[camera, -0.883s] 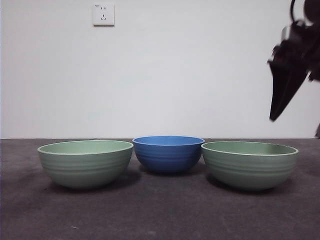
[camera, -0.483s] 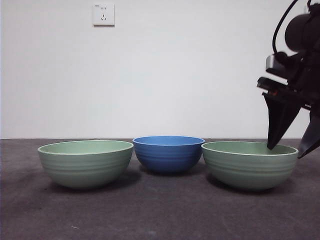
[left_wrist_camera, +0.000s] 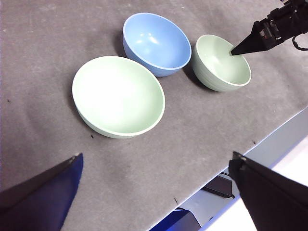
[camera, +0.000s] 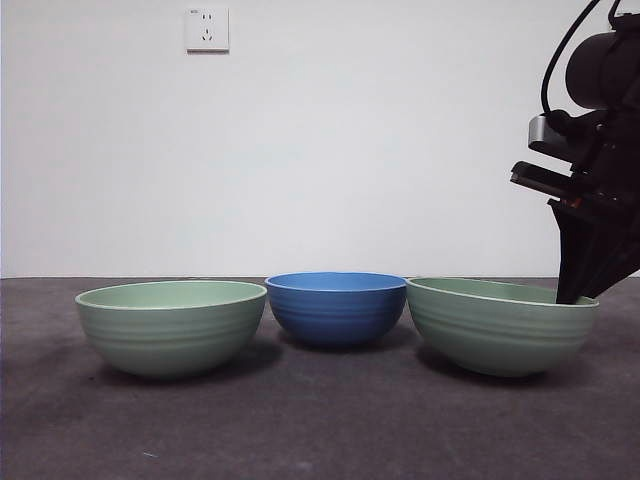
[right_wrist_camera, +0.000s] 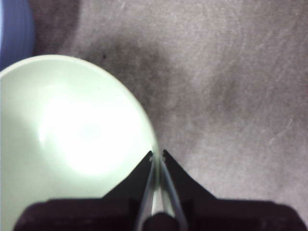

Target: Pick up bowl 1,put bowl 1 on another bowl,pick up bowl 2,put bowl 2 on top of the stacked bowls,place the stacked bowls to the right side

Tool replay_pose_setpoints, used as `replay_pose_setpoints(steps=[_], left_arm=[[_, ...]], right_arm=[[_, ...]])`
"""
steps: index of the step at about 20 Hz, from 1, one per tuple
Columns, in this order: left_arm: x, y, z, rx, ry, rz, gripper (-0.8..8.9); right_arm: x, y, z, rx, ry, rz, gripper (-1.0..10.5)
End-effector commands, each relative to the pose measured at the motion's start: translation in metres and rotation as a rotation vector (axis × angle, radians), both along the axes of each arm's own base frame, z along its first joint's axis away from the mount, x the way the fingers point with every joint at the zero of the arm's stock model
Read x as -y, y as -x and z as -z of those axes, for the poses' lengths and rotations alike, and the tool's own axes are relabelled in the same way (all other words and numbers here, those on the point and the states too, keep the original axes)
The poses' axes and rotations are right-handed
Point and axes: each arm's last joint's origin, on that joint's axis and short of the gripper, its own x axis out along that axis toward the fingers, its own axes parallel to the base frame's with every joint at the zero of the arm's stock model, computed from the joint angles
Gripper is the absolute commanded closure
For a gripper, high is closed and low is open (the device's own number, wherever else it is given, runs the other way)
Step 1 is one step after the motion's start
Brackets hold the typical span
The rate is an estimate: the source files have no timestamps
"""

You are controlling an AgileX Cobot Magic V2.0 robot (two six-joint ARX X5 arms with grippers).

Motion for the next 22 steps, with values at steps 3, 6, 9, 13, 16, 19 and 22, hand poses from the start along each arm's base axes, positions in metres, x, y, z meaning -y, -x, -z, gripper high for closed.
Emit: replay_pose_setpoints(steps=[3, 6, 9, 13, 16, 19, 22], left_arm=[[0.0, 0.0, -0.001, 0.001, 0.005, -0.002, 2.03], [0.0, 0.0, -0.001, 0.002, 0.004, -0.003, 2.03], [0.0, 0.0, -0.001, 0.002, 0.004, -0.003, 2.03], [0.0, 0.0, -0.001, 0.002, 0.004, -0.003, 2.03], [0.0, 0.0, -0.001, 0.001, 0.004, -0.003, 2.03], [0.0, 0.001, 0.0, -0.01, 0.003, -0.003, 2.03], [0.0, 0.001, 0.0, -0.016, -0.001, -0.007, 2.03]], right_arm=[[-0.001, 0.001, -0.022, 0.067, -0.018, 0.014, 9.6], [-0.007, 0.0, -0.064, 0.167, -0.04, -0.001, 9.6], [-0.021, -0.005, -0.102, 0.253, -0.057, -0.04, 9.6], [-0.048, -0.014, -0.126, 0.345, -0.027, -0.082, 9.6], [-0.066, -0.029, -0.112, 0.315, -0.031, -0.11, 9.6], [-0.085, -0.046, -0.08, 0.245, -0.019, -0.132, 9.6], [-0.102, -0.058, -0.05, 0.204, 0.021, -0.152, 9.6]])
